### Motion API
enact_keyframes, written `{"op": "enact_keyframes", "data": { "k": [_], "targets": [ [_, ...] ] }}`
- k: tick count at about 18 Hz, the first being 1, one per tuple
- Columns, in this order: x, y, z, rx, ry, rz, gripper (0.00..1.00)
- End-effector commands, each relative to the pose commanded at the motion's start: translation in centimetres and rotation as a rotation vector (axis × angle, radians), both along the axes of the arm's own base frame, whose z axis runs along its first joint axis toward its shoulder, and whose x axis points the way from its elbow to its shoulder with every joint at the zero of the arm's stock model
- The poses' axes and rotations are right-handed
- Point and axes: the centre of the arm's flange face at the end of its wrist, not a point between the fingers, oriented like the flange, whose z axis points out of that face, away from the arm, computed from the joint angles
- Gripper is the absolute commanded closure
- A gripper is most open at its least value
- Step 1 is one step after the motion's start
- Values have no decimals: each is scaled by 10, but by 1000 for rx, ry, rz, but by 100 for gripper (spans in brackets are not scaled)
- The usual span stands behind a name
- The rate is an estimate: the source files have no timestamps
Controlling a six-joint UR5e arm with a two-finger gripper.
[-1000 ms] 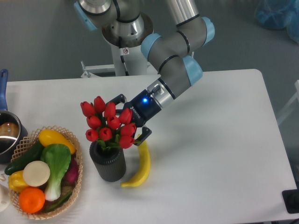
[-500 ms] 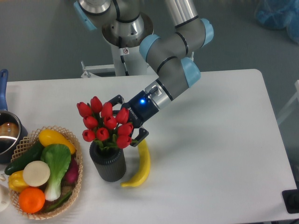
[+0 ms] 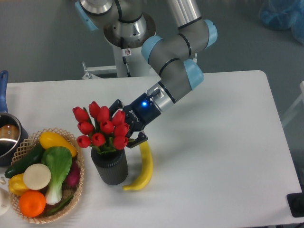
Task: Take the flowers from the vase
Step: 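Lift the gripped tulips upward, drawing stems out of the vase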
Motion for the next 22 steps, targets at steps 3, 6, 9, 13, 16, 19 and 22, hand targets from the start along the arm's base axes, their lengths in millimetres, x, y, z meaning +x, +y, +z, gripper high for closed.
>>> {"op": "enact_keyframes", "data": {
  "k": [3,6,9,13,16,19,22],
  "targets": [
    [0,0,0,0,0,0,64],
    [0,0,1,-1,-1,1,65],
    [0,0,1,2,-3,1,65],
    [-1,-1,5,18,-11,5,65],
    [-2,-1,9,39,-24,8,68],
    [-4,-3,10,43,-25,15,69],
    [-6,-4,15,66,-36,19,69]
  ]
}}
